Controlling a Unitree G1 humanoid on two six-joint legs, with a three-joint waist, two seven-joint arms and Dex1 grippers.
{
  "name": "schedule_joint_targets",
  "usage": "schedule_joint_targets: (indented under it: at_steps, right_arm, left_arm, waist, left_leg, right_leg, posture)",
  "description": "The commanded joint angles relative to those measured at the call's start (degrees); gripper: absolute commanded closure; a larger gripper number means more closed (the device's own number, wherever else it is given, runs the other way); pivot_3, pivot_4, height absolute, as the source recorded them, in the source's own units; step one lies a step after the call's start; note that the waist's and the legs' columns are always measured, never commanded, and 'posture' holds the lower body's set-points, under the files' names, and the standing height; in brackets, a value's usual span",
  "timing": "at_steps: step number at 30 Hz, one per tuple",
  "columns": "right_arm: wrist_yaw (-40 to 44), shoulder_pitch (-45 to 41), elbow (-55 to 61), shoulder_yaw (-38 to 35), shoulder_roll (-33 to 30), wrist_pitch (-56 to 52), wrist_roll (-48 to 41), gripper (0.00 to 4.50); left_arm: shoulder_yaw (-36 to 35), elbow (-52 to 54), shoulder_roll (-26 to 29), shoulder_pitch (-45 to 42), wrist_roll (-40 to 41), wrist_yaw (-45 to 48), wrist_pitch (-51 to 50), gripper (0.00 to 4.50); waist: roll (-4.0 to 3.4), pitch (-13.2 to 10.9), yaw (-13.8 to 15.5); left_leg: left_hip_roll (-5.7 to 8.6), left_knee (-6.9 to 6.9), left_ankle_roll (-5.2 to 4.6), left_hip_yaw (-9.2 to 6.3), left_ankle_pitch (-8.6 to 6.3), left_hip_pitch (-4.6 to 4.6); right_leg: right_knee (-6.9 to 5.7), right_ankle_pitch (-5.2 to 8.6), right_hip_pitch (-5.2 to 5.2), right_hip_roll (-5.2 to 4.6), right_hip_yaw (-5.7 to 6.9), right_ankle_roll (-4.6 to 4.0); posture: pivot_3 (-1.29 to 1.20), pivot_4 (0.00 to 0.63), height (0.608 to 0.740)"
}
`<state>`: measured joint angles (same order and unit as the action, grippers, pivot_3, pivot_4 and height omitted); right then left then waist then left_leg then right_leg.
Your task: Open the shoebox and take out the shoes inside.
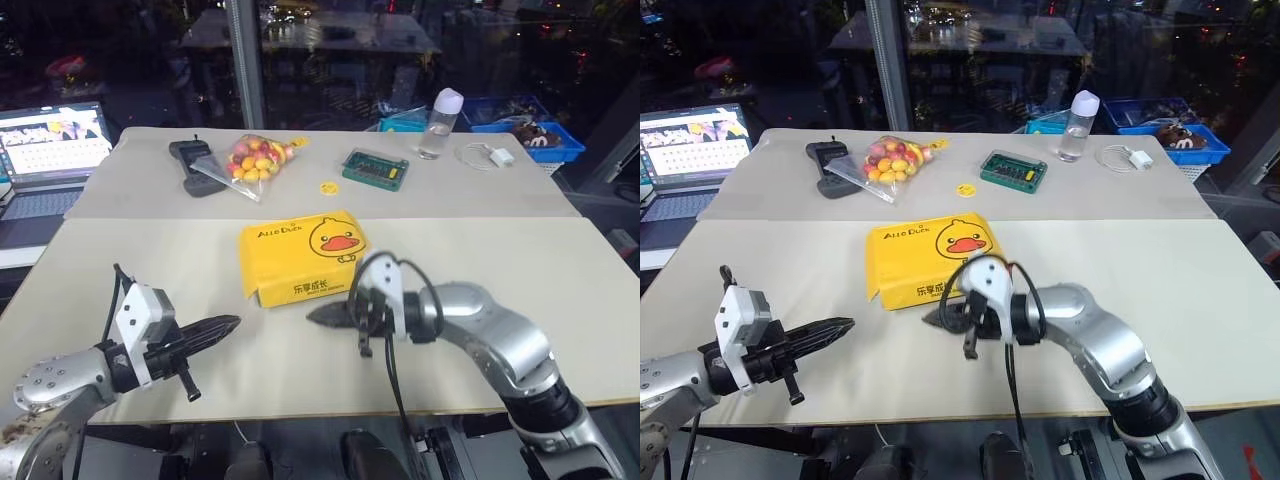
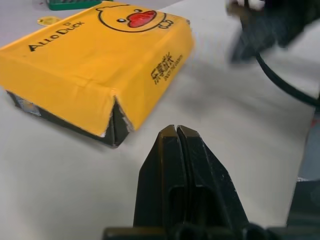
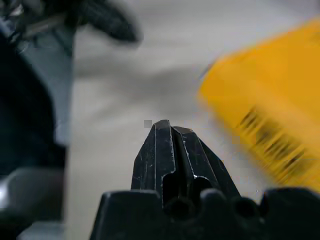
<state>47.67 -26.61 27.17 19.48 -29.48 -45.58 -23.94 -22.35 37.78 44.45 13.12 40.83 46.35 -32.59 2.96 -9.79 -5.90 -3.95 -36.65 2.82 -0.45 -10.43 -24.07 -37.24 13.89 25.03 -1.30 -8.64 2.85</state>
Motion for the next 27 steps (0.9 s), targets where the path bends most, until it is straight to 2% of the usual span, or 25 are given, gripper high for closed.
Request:
schedule_joint_targets:
  at_steps: [1, 4, 9, 11, 14, 18, 21, 23, 25, 27]
  right_arm:
    - [-10.91, 0.18, -9.42, 3.29, 4.62, 6.13, 10.49, 4.22]
    - [-17.77, 1.16, -17.31, 4.03, 7.87, 11.63, 17.16, 4.22]
    - [-22.19, 3.73, -23.65, 3.37, 10.7, 17.41, 21.52, 4.22]
    - [-23.02, 4.9, -24.37, 2.18, 12.22, 19.07, 21.27, 4.22]
    - [-23.94, 5.48, -22.76, -0.15, 14.28, 19.96, 20.48, 4.22]
    - [-24.31, 3.6, -20.62, -1.77, 15.41, 19.67, 20.97, 4.22]
    - [-23.78, -2.51, -17.0, -4.45, 15.5, 17.27, 19.98, 4.22]
    - [-25.02, -12.24, -18.14, -8.89, 15.43, 16.93, 19.13, 4.22]
    - [-24.36, -22.55, -21.79, -10.12, 13.36, 18.13, 21.01, 4.22]
    - [-23.0, -32.8, -23.32, -14.68, 15.26, 16.95, 15.29, 4.22]
  left_arm:
    - [-1.0, 1.94, 0.19, -0.14, 1.08, -0.18, 0.4, 4.46]
    - [-1.22, 1.89, 0.17, 0.12, 1.15, 0.01, 0.56, 4.46]
    - [-1.24, 1.18, -0.26, 0.32, 0.71, 0.06, 1.21, 4.46]
    - [-1.07, 0.95, -0.4, 0.3, 0.53, 0.1, 1.42, 4.46]
    - [-0.29, 1.04, -0.66, -0.04, 0.41, -0.04, 1.47, 4.46]
    - [0.35, 1.01, -0.86, -0.18, 0.17, 0.15, 1.52, 4.46]
    - [0.69, 0.91, -0.85, -0.44, 0.05, 0.12, 1.52, 4.46]
    - [1.09, 0.78, -0.93, -1.37, 0.35, -0.33, 1.2, 4.46]
    - [1.53, 0.76, -1.59, -2.42, 1.67, -1.22, 0.21, 4.46]
    - [2.68, 0.78, -1.55, -3.02, 1.35, -1.35, -0.2, 4.46]
  waist:
    - [0.02, 0.01, -0.04]
    - [0.02, 0.01, 0.09]
    - [0.02, 0.02, 0.3]
    - [0.02, 0.02, 0.29]
    - [0.02, 0.02, 0.31]
    - [0.02, 0.02, 0.34]
    - [-0.01, -0.01, 0.18]
    - [-0.09, -0.2, -0.16]
    - [-0.26, -0.36, -0.31]
    - [-0.34, -0.41, -0.34]
  left_leg:
    - [0.0, 0.0, 0.0, 0.0, 0.0, 0.13]
    - [0.02, 0.0, 0.01, 0.0, 0.01, 0.28]
    - [0.01, -0.02, 0.02, 0.01, 0.0, 0.01]
    - [0.01, -0.01, 0.02, 0.01, 0.0, -0.01]
    - [0.01, -0.02, 0.02, 0.0, 0.01, 0.05]
    - [0.01, -0.12, 0.02, 0.0, 0.01, 0.07]
    - [0.01, -0.11, 0.02, 0.0, 0.01, -0.04]
    - [0.0, -0.11, 0.02, 0.01, 0.01, -0.14]
    - [0.01, -0.14, 0.03, 0.03, 0.05, -0.21]
    - [0.01, -0.12, 0.01, 0.01, 0.06, -0.17]
  right_leg:
    - [-0.01, -0.02, -0.07, 0.0, 0.01, -0.03]
    - [0.03, -0.01, -0.19, -0.01, 0.0, -0.06]
    - [0.08, 0.0, -0.11, -0.01, 0.0, 0.16]
    - [0.07, -0.09, -0.08, -0.01, 0.0, 0.31]
    - [0.04, 0.0, -0.13, -0.01, 0.0, 0.1]
    - [0.06, -0.01, -0.19, -0.02, 0.0, 0.07]
    - [0.05, -0.01, -0.07, -0.01, 0.0, 0.08]
    - [0.0, -0.05, 0.07, 0.0, -0.01, 0.1]
    - [-0.07, -0.33, 0.17, 0.01, -0.03, 0.42]
    - [-0.09, -0.36, 0.17, 0.01, 0.0, 0.47]
  posture:
    - [0.0, 0.15, 0.712]
    - [0.0, 0.15, 0.712]
    - [0.0, 0.15, 0.712]
    - [0.0, 0.15, 0.712]
    - [0.0, 0.15, 0.712]
    - [0.0, 0.15, 0.712]
    - [0.0, 0.15, 0.712]
    - [0.0, 0.15, 0.712]
    - [0.0, 0.15, 0.712]
    - [0.0, 0.15, 0.712]
